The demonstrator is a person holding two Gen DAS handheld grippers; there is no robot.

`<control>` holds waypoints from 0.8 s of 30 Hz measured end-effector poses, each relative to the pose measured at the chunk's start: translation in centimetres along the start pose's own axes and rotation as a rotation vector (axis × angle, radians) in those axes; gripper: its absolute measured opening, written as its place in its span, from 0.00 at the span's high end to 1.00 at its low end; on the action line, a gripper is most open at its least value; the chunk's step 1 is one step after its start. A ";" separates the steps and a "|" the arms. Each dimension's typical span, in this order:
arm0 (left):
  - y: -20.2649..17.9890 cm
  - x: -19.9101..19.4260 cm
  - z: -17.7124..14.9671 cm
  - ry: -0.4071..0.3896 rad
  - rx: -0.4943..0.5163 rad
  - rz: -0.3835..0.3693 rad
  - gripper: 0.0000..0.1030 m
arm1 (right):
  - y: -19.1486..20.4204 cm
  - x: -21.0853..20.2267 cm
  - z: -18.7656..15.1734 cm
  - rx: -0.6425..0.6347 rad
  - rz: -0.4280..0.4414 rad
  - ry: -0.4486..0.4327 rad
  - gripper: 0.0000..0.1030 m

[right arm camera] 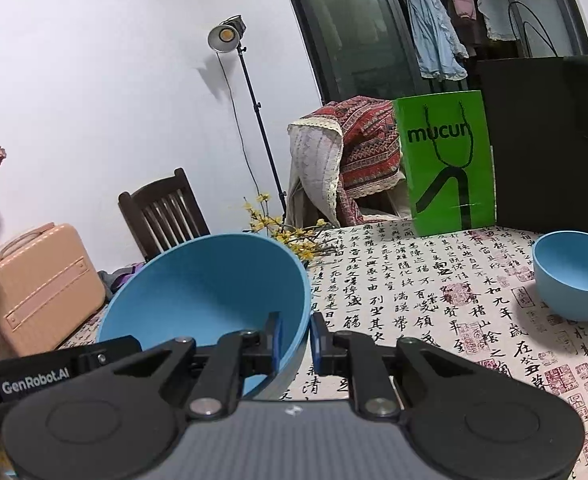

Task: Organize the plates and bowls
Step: 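Carry the blue bowl across the table toward the pink vase with both tools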

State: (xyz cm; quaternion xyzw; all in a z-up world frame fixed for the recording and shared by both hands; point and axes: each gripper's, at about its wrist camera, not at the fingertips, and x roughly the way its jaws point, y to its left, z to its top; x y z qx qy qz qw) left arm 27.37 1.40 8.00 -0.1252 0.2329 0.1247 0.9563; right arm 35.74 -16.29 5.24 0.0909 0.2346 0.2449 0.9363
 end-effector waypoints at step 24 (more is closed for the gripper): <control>4.2 -2.6 0.0 -0.029 -0.060 0.093 0.78 | 4.7 0.7 -0.7 -0.041 0.100 0.021 0.86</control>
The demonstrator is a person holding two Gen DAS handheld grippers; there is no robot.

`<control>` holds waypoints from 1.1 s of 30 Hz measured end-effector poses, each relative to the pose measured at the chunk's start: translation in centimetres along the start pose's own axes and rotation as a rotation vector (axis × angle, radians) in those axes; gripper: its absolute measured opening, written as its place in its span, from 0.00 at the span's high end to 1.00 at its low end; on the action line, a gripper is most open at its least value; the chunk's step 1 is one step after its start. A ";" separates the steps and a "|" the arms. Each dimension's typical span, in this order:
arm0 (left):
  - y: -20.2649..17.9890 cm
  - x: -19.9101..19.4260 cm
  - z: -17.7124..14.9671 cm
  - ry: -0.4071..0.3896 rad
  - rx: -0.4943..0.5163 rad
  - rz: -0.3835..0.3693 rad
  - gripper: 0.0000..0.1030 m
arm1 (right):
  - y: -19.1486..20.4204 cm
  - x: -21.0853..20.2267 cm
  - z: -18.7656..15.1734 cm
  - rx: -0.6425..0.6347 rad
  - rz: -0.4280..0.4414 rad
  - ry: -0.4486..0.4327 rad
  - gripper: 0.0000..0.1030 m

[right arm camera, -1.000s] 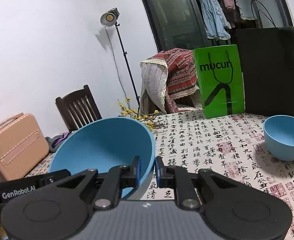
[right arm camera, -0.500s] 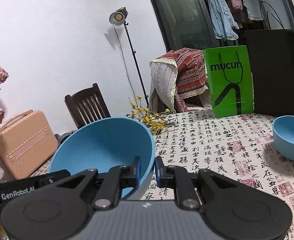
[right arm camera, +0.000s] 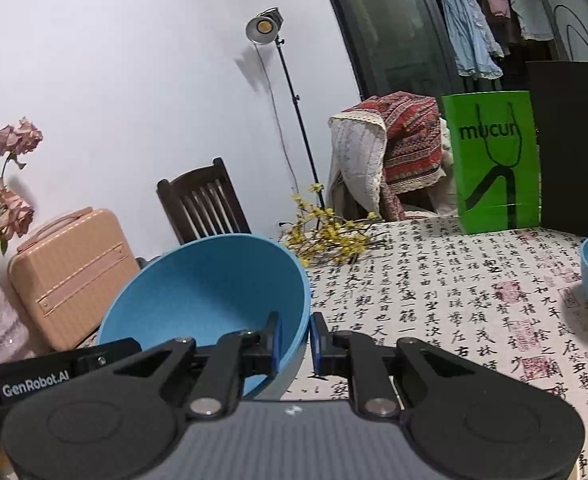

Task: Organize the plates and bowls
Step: 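Carry the blue bowl across the table toward the pink vase with both tools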

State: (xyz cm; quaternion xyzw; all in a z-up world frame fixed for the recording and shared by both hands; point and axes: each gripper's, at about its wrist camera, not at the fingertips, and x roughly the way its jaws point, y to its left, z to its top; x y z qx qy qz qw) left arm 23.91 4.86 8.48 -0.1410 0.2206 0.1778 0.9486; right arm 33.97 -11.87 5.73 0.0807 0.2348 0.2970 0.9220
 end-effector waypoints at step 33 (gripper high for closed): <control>7.2 -3.2 0.3 -0.046 -0.087 0.124 0.78 | 7.4 2.0 -0.6 -0.067 0.135 0.034 0.86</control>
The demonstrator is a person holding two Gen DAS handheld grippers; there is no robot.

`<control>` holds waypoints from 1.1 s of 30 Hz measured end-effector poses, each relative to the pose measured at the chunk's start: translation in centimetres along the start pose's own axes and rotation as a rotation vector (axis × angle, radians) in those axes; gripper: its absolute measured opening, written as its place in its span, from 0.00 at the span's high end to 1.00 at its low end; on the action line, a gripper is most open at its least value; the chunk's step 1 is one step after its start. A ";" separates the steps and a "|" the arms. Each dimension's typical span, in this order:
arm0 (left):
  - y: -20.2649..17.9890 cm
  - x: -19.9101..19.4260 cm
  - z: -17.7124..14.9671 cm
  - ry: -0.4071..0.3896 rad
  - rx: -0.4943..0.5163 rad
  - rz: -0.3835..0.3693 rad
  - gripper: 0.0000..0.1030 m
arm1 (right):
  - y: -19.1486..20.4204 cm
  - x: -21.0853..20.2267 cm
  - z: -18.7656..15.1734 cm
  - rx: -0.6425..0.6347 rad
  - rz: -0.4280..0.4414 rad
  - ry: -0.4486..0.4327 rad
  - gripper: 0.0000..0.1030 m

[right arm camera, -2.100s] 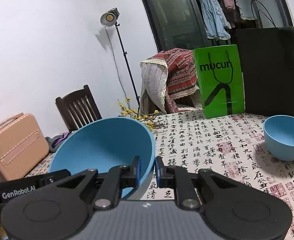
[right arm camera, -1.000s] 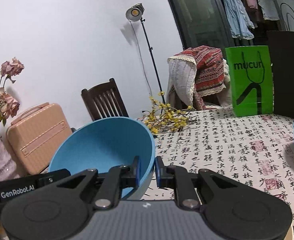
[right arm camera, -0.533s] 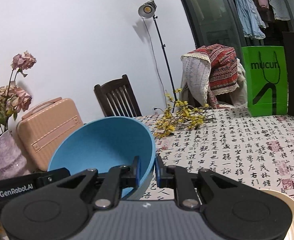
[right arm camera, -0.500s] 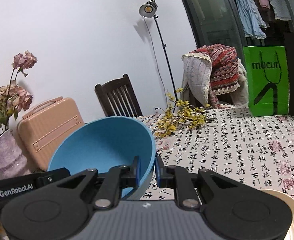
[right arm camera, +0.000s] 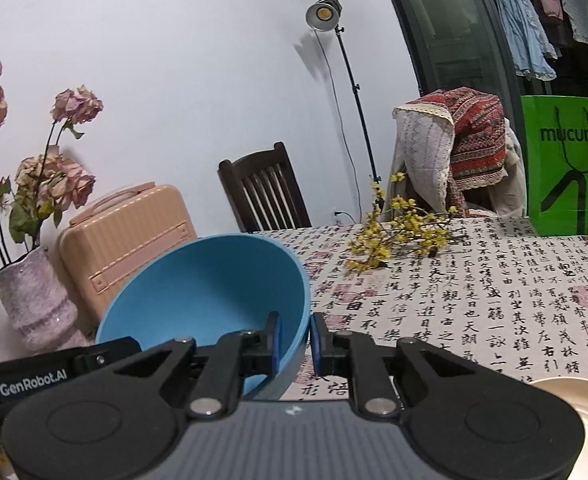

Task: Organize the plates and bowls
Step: 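Carry the blue bowl across the table toward the pink vase with both tools, then lower the blue bowl onto the placed blue bowl beside the vase with both tools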

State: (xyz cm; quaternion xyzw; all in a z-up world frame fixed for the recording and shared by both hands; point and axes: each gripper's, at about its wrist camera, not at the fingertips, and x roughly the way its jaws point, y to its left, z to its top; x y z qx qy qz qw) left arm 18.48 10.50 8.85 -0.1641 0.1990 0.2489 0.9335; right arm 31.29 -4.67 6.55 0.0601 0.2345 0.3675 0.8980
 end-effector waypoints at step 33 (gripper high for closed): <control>8.4 -2.0 -0.4 -0.005 -0.070 0.102 0.78 | 8.0 3.1 -1.7 -0.129 0.132 0.080 0.86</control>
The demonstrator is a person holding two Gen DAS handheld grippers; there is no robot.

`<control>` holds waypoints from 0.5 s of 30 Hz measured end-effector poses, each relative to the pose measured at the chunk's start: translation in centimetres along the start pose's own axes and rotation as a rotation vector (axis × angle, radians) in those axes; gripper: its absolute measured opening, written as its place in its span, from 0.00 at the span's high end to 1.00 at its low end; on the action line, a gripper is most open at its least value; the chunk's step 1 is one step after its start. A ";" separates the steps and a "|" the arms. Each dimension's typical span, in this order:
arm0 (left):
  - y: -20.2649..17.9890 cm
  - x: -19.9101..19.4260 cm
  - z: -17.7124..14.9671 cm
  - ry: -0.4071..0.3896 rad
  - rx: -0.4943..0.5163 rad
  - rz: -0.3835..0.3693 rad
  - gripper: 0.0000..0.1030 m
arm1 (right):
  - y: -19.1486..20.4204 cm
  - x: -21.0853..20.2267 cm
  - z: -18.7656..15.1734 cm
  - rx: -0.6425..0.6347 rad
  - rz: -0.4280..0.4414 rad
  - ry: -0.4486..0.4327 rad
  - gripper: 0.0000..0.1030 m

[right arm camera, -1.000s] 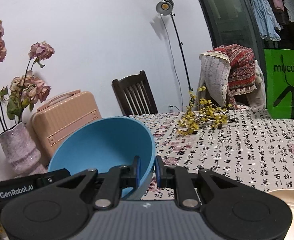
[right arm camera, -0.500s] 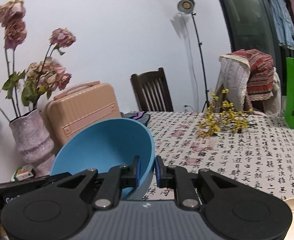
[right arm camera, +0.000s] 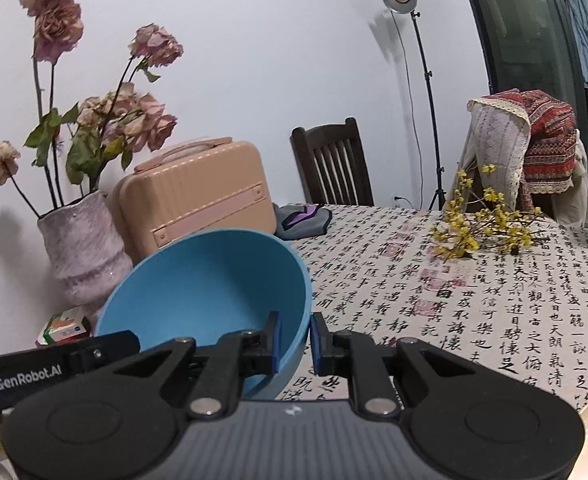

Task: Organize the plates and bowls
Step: 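Lower the blue bowl onto the placed blue bowl beside the vase with both tools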

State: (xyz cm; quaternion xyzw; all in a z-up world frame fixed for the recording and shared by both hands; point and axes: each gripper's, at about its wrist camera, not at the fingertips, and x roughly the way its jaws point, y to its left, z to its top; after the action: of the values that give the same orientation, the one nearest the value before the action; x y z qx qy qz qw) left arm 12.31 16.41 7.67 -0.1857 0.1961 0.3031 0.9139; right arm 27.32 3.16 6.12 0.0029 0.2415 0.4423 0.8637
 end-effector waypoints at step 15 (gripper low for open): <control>2.8 0.1 -0.7 0.014 -0.030 0.039 0.78 | 2.8 2.2 -0.9 -0.030 0.020 0.053 0.86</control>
State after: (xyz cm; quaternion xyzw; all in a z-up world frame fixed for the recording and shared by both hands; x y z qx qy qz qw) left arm 10.46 18.28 6.41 -0.1975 0.2016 0.3223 0.9036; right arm 25.88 6.34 5.01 -0.0192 0.2576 0.4542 0.8527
